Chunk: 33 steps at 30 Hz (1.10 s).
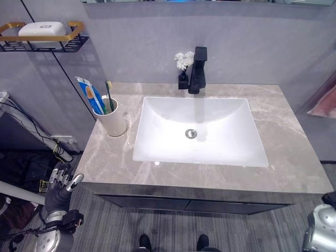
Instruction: Put brush and paste in cup on sink, flatten towel.
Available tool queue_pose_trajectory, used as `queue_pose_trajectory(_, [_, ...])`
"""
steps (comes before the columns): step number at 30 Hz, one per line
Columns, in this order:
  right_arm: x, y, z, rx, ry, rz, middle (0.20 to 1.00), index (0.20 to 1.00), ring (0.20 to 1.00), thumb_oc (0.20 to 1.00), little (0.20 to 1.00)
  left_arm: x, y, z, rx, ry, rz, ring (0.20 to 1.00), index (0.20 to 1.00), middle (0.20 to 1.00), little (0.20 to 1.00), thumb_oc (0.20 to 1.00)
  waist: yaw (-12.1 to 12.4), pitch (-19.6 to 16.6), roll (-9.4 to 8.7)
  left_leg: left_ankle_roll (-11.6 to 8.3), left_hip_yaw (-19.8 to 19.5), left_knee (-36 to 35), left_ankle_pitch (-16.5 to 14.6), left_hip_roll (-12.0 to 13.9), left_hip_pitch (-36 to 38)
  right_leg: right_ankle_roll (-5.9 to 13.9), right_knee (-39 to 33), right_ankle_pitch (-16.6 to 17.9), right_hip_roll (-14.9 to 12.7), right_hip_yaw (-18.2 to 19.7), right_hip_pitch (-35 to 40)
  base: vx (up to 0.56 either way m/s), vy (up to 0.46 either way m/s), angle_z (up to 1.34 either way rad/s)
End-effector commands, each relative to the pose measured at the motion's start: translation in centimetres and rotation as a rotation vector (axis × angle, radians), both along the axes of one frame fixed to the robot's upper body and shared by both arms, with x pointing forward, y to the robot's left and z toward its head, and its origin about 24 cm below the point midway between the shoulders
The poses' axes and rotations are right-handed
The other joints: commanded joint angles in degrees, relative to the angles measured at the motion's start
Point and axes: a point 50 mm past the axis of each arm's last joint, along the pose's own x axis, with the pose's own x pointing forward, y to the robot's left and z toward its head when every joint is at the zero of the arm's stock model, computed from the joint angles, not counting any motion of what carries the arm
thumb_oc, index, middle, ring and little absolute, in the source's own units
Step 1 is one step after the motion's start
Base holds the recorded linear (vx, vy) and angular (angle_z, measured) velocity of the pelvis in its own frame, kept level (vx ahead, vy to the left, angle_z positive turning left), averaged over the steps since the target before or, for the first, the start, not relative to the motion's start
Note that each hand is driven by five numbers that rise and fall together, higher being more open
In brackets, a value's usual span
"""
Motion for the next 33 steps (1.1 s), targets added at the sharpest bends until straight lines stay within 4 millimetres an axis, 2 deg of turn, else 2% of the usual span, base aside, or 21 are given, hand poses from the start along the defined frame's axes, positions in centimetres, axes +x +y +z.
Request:
queue_pose_trajectory(1, [-0.2,-1.5,-0.2,0.056,-0.069,-0.050,1.000,1.000,1.000,1.000,1.000,3.1,-2.7,8.2,0.129,-0.434,-0.196,1.000,1.000,1.000,1.000,1.000,-2.8,-0.8,1.22,-1.78,0.6,0.6,-1.1,4.4,1.8,2.47,0.0,1.7,-2.9,2.1,-0.6,0.00,0.000,0.00])
queue_pose_trajectory(2, [-1.4,-1.4,-4.0,0.231,-0.019,-0.085,1.000,1.000,1.000,1.000,1.000,3.3,-2.9,8.3,0.139,-0.431,-0.212,1.000,1.000,1.000,1.000,1.000,-2.5,-0.7,1.30,-1.98,0.5,0.6,-1.5,4.5,2.0,2.56,0.0,1.4,-2.8,1.8,-0.2,0.00,0.000,0.00])
queue_pose_trajectory(3, [-1.8,-1.1,-5.8,0.325,0.015,-0.063,1.000,1.000,1.000,1.000,1.000,3.4,-2.9,8.3,0.137,-0.427,-0.219,1.000,1.000,1.000,1.000,1.000,-2.2,-0.6,1.33,-2.10,0.4,0.6,-1.4,4.5,2.0,2.53,0.0,1.4,-2.8,1.5,-0.1,0.00,0.000,0.00])
queue_pose_trajectory(4, [-1.8,-1.2,-5.8,0.327,0.012,-0.059,1.000,1.000,1.000,1.000,1.000,3.4,-2.9,8.3,0.137,-0.427,-0.218,1.000,1.000,1.000,1.000,1.000,-2.3,-0.5,1.27,-2.04,0.4,0.6,-1.0,4.5,1.8,2.40,0.0,1.7,-2.8,1.5,-0.2,-0.04,-0.022,-0.02])
queue_pose_trajectory(7, [-3.1,0.5,-10.6,0.567,0.148,0.016,1.000,1.000,1.000,1.000,1.000,3.6,-2.9,8.5,0.163,-0.425,-0.232,1.000,1.000,1.000,1.000,1.000,-1.7,-0.2,1.32,-2.37,0.1,0.6,-0.7,4.6,1.5,2.25,0.0,1.6,-2.7,1.0,-0.1,-0.02,-0.015,-0.02])
queue_pose_trajectory(9, [-4.0,1.9,-12.7,0.686,0.205,0.057,1.000,1.000,1.000,1.000,1.000,3.7,-3.1,8.9,0.199,-0.439,-0.250,1.000,1.000,1.000,1.000,1.000,-1.2,-0.2,1.38,-2.59,-0.1,0.6,-0.4,4.6,1.1,2.16,0.0,1.6,-2.7,0.6,-0.1,-0.01,-0.019,0.01])
queue_pose_trajectory(10, [-4.9,4.1,-15.2,0.841,0.278,0.117,1.000,1.000,1.000,1.000,1.000,3.9,-3.1,9.1,0.214,-0.439,-0.265,1.000,1.000,1.000,1.000,1.000,-0.6,0.0,1.52,-2.79,-0.3,0.6,-0.2,4.6,1.0,2.06,0.0,1.5,-2.7,0.1,0.2,0.00,-0.041,0.03])
queue_pose_trajectory(11, [-5.2,5.3,-16.2,0.916,0.312,0.153,1.000,1.000,1.000,1.000,1.000,4.0,-3.2,9.0,0.215,-0.434,-0.275,1.000,1.000,1.000,1.000,1.000,-0.3,0.0,1.55,-2.96,-0.5,0.6,-0.4,4.7,1.1,2.14,0.0,1.2,-2.6,-0.2,0.4,-0.01,-0.047,0.06])
queue_pose_trajectory(13, [-5.2,7.2,-17.5,1.013,0.371,0.235,1.000,1.000,1.000,1.000,1.000,4.2,-3.2,8.8,0.211,-0.421,-0.285,1.000,1.000,1.000,1.000,1.000,0.2,0.2,1.69,-3.07,-0.7,0.6,0.2,4.7,0.7,1.97,0.0,1.3,-2.6,-0.6,0.4,-0.02,-0.028,0.05])
queue_pose_trajectory(14, [-5.2,7.1,-17.5,1.014,0.370,0.238,1.000,1.000,1.000,1.000,1.000,4.2,-3.2,8.8,0.212,-0.421,-0.284,1.000,1.000,1.000,1.000,1.000,0.2,0.2,1.65,-3.07,-0.7,0.6,0.2,4.7,0.6,1.95,0.0,1.4,-2.6,-0.7,0.3,-0.01,-0.024,0.07])
queue_pose_trajectory(15, [-5.3,9.3,-18.7,1.112,0.459,0.351,1.000,1.000,1.000,1.000,1.000,4.5,-3.4,8.3,0.208,-0.398,-0.299,1.000,1.000,1.000,1.000,1.000,0.8,0.3,1.96,-3.26,-1.0,0.6,0.2,4.7,0.7,1.99,0.0,1.0,-2.6,-1.1,0.7,-0.01,-0.016,0.10])
queue_pose_trajectory(19, [-3.6,11.6,-19.3,1.125,0.598,0.570,1.000,1.000,1.000,1.000,1.000,4.6,-3.6,7.9,0.199,-0.387,-0.304,1.000,1.000,1.000,1.000,1.000,1.4,0.4,2.27,-3.32,-1.1,0.6,0.7,4.7,0.2,1.84,0.0,1.2,-2.6,-1.3,0.4,0.00,-0.017,0.11])
queue_pose_trajectory(21, [-2.6,12.5,-19.3,1.082,0.686,0.695,1.000,1.000,1.000,1.000,1.000,4.7,-3.8,7.6,0.198,-0.373,-0.309,1.000,1.000,1.000,1.000,1.000,1.8,0.5,2.44,-3.32,-1.2,0.6,0.9,4.6,-0.1,1.81,0.0,1.2,-2.6,-1.3,0.1,0.00,0.000,0.00])
queue_pose_trajectory(22, [-1.2,13.3,-19.0,0.994,0.791,0.846,1.000,1.000,1.000,1.000,1.000,4.6,-3.9,7.4,0.196,-0.364,-0.318,1.000,1.000,1.000,1.000,1.000,2.1,0.6,2.68,-3.31,-1.4,0.6,1.1,4.5,-0.4,1.81,0.0,1.3,-2.7,-1.4,0.0,0.00,0.000,0.00])
queue_pose_trajectory(23, [-1.2,13.3,-19.0,0.993,0.793,0.846,1.000,1.000,1.000,1.000,1.000,4.6,-3.9,7.4,0.196,-0.364,-0.317,1.000,1.000,1.000,1.000,1.000,2.1,0.6,2.68,-3.30,-1.5,0.6,1.1,4.5,-0.4,1.81,0.0,1.3,-2.7,-1.4,0.0,0.00,0.000,0.00])
queue_pose_trajectory(24, [-0.8,13.7,-19.0,0.958,0.843,0.895,1.000,1.000,1.000,1.000,1.000,4.5,-4.0,7.3,0.190,-0.361,-0.321,0.583,0.583,0.583,0.583,0.583,2.1,0.7,2.78,-3.26,-1.6,0.6,1.1,4.4,-0.5,1.84,0.0,1.3,-2.8,-1.5,-0.1,0.02,-0.003,0.05])
queue_pose_trajectory(25, [0.1,14.5,-18.9,0.895,0.921,0.986,1.000,1.000,1.000,1.000,1.000,4.6,-4.2,7.0,0.170,-0.348,-0.329,0.473,0.473,0.473,0.473,0.473,2.4,0.9,3.11,-3.27,-1.6,0.6,1.1,4.4,-0.6,1.93,0.0,1.2,-2.9,-1.6,0.0,0.01,-0.003,0.05])
queue_pose_trajectory(27, [0.9,14.9,-18.7,0.841,0.956,1.053,1.000,1.000,1.000,1.000,1.000,4.6,-4.4,7.0,0.164,-0.349,-0.336,0.385,0.385,0.385,0.385,0.385,2.5,1.0,3.24,-3.26,-1.7,0.6,1.2,4.3,-0.7,1.96,0.0,1.2,-2.9,-1.5,-0.2,0.01,-0.005,0.06])
queue_pose_trajectory(28, [1.6,15.5,-18.4,0.786,0.991,1.122,1.000,1.000,1.000,1.000,1.000,4.7,-4.4,6.9,0.160,-0.346,-0.340,0.256,0.256,0.256,0.256,0.256,2.5,1.0,3.30,-3.21,-1.8,0.6,1.5,4.2,-1.2,1.91,0.0,1.5,-3.0,-1.5,-0.7,0.01,-0.007,0.07])
queue_pose_trajectory(29, [2.2,16.0,-18.2,0.740,1.020,1.188,1.000,1.000,1.000,1.000,1.000,4.8,-4.5,6.8,0.154,-0.340,-0.348,0.206,0.206,0.206,0.206,0.206,2.6,1.3,3.41,-3.31,-1.9,0.6,1.4,4.2,-1.2,2.02,0.0,1.4,-3.1,-1.6,-0.6,-0.01,-0.009,0.07])
queue_pose_trajectory(33, [3.1,17.4,-18.0,0.604,1.141,1.330,1.000,1.000,1.000,1.000,1.000,5.2,-4.9,6.6,0.140,-0.330,-0.370,0.200,0.200,0.200,0.200,0.200,2.8,1.6,3.82,-3.34,-2.2,0.6,1.9,4.0,-2.6,2.04,0.0,1.7,-3.4,-2.0,-1.7,0.00,-0.002,0.02])
